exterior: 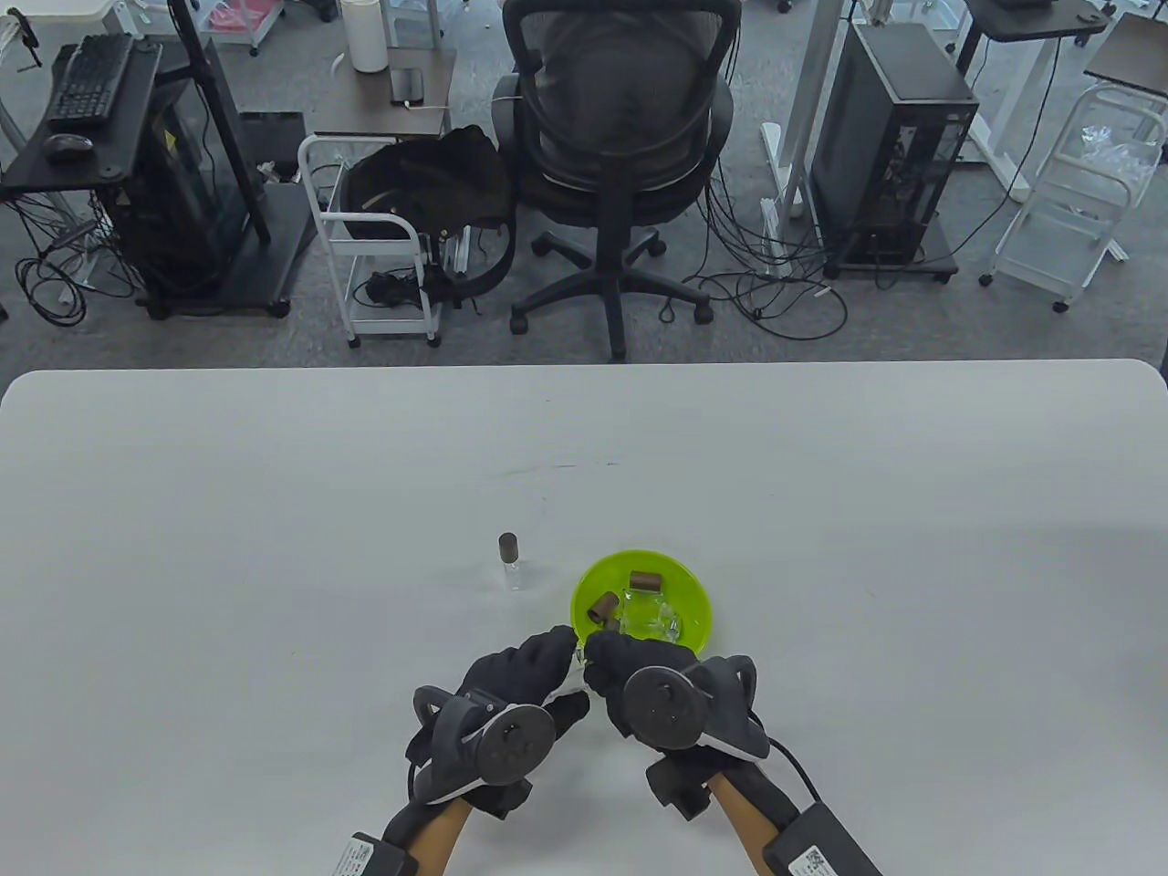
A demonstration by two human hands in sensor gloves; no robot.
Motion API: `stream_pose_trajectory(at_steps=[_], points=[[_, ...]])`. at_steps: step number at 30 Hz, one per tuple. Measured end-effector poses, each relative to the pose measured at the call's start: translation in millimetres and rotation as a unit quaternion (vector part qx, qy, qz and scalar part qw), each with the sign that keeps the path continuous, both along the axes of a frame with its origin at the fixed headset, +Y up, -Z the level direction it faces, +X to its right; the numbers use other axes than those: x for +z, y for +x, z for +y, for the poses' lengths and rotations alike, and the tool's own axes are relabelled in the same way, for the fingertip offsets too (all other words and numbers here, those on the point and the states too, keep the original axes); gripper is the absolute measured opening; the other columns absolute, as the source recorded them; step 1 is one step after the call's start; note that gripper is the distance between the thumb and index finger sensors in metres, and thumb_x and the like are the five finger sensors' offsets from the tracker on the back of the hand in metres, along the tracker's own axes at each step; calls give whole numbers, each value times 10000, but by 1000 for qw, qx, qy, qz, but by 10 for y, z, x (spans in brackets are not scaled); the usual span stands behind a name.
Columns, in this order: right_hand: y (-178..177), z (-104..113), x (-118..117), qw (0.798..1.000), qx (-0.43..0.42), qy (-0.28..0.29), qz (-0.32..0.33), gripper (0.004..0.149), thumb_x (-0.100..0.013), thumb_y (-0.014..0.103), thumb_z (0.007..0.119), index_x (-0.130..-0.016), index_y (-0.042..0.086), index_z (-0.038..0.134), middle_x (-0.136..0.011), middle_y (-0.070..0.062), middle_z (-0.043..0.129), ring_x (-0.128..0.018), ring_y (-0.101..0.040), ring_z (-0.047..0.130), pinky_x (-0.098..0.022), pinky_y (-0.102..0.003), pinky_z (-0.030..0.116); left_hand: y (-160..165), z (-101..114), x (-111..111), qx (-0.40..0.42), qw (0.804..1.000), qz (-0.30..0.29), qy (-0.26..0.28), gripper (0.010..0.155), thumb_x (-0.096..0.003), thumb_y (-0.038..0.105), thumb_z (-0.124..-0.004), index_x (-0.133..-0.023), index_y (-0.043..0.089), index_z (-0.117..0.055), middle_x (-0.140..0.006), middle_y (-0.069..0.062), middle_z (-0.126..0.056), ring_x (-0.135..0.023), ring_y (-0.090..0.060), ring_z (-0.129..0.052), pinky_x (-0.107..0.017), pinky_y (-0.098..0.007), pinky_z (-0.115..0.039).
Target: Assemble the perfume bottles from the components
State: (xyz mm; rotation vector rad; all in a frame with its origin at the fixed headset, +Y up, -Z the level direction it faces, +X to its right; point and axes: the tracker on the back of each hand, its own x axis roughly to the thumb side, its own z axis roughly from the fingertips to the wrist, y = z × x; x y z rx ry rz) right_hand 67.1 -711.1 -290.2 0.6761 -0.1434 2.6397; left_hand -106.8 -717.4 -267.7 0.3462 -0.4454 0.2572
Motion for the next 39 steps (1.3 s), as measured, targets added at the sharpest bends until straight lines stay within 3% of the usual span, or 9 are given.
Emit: stream_pose_trajectory(at_steps=[4,7,10,14,18,21,30,34,39], points=[[56,-16,-34,998,-58,-32,-5,518,-572,368,575,-963,53,704,-634,-46,919,-434,-102,938,-458,-354,824,-6,29,-1,-6,1000,11,16,726,-392,570,-860,-990,179,-729,-875,-72,-923,-545,-134,-1026,-497,-282,-860],[122,2,-90,993,-88,-79,18,521,-610,397,599,-1048,118,646,-831,-110,883,-599,-188,947,-551,-418,800,-53,26,-29,18,1000,6,0,721,-398,575,-855,-989,180,-731,-872,-72,-925,-544,-131,-1026,-496,-282,-860],[243,80,-130,996,-81,-49,-4,573,-610,423,567,-1101,127,579,-986,-142,805,-743,-261,923,-616,-473,767,-131,25,-59,30,999,21,-7,719,-400,577,-852,-989,184,-729,-874,-70,-924,-546,-130,-1026,-498,-281,-859],[404,105,-207,998,-34,-11,-43,559,-606,398,626,-1111,167,571,-1050,-136,767,-816,-290,896,-644,-500,755,-270,47,-105,64,997,41,-20,719,-402,576,-852,-992,186,-726,-878,-70,-921,-552,-132,-1025,-501,-284,-857],[330,33,-300,998,31,-30,-48,550,-600,371,676,-1121,257,542,-1135,-72,695,-909,-313,833,-694,-518,717,-353,68,-128,85,995,53,-26,720,-403,575,-853,-994,184,-725,-881,-70,-918,-555,-136,-1023,-503,-287,-856],[145,-29,-430,987,132,-60,-68,559,-598,364,690,-1127,313,514,-1188,-22,634,-963,-311,786,-735,-516,688,-387,60,-137,85,994,61,-29,718,-403,575,-853,-993,184,-727,-880,-70,-920,-555,-136,-1023,-502,-287,-857],[-156,-213,-729,966,219,-91,-107,535,-598,364,688,-1102,410,512,-1215,81,596,-1021,-327,656,-791,-568,551,-459,32,-163,93,992,75,-37,719,-403,575,-852,-994,185,-725,-881,-70,-919,-557,-136,-1022,-503,-287,-856],[-212,-282,-739,960,238,-91,-114,538,-599,383,687,-1104,417,503,-1207,94,609,-1015,-303,656,-797,-583,527,-477,35,-162,97,992,78,-38,721,-403,575,-852,-995,184,-724,-882,-69,-918,-556,-136,-1023,-503,-287,-855],[-211,-332,-750,960,237,-93,-120,593,-555,457,763,-1094,397,523,-1166,90,669,-992,-279,663,-793,-590,524,-483,30,-164,98,991,81,-38,720,-404,575,-851,-995,185,-723,-883,-71,-917,-558,-136,-1022,-504,-288,-854]])
